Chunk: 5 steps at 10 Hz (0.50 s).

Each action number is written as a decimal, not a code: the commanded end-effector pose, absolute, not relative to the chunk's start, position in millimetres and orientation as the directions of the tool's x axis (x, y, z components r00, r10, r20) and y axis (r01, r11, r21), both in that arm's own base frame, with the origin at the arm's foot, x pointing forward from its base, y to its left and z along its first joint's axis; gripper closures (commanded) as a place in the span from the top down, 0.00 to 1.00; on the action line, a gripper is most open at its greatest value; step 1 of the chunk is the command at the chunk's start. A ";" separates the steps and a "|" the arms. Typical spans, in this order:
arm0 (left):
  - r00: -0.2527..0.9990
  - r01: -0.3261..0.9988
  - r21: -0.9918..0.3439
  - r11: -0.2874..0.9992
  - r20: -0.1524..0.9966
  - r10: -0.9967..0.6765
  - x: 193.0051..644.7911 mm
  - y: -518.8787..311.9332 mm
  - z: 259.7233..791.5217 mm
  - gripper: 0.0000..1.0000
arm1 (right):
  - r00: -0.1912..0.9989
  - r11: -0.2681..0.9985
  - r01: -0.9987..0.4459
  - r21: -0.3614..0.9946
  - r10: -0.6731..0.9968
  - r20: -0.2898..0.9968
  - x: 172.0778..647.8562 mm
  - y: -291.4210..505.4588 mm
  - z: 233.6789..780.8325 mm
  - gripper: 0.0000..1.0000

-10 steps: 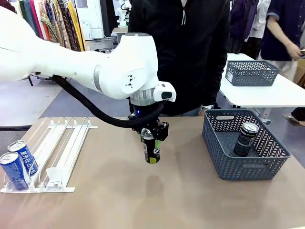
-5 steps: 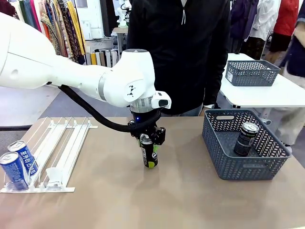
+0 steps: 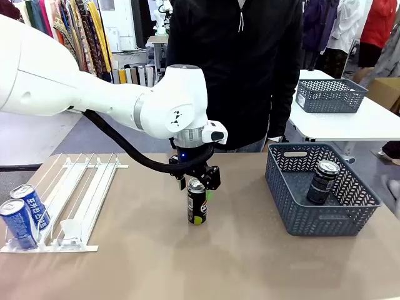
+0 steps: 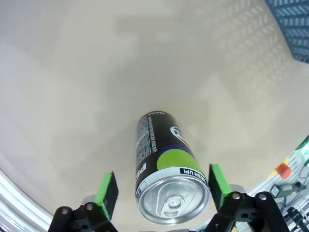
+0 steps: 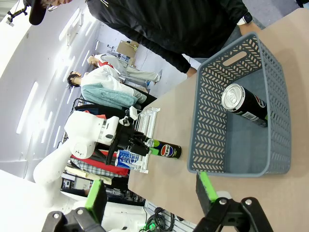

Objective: Retrieve and store the cans from the dispenser.
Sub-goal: Pick up the last remaining can from one row of the Automatic Can Dispenser and place it in the middle of the table.

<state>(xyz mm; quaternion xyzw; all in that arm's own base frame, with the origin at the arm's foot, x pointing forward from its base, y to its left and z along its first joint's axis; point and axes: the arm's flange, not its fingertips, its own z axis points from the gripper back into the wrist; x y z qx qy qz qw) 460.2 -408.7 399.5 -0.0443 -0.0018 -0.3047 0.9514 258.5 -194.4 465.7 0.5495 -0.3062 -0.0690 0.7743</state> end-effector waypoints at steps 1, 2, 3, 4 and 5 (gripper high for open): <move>0.818 0.575 -0.070 0.815 0.085 -0.569 450.7 -395.1 419.1 1.00 | 0.802 0.379 -0.240 0.894 -0.442 0.403 257.6 -194.6 467.3 1.00; 0.810 0.585 -0.113 0.803 0.137 -0.570 440.3 -377.8 440.0 1.00 | 0.802 0.379 -0.240 0.894 -0.442 0.403 257.6 -194.6 467.3 1.00; 0.797 0.602 -0.200 0.773 0.201 -0.569 427.5 -350.4 468.7 1.00 | 0.802 0.379 -0.240 0.894 -0.442 0.403 257.6 -194.6 467.3 1.00; 0.763 0.646 -0.328 0.689 0.279 -0.583 414.4 -316.2 497.6 1.00 | 0.802 0.379 -0.240 0.894 -0.442 0.403 257.6 -194.6 467.3 1.00; 0.732 0.680 -0.449 0.580 0.371 -0.572 403.5 -270.7 525.4 1.00 | 0.802 0.379 -0.240 0.894 -0.442 0.403 257.6 -194.6 467.3 1.00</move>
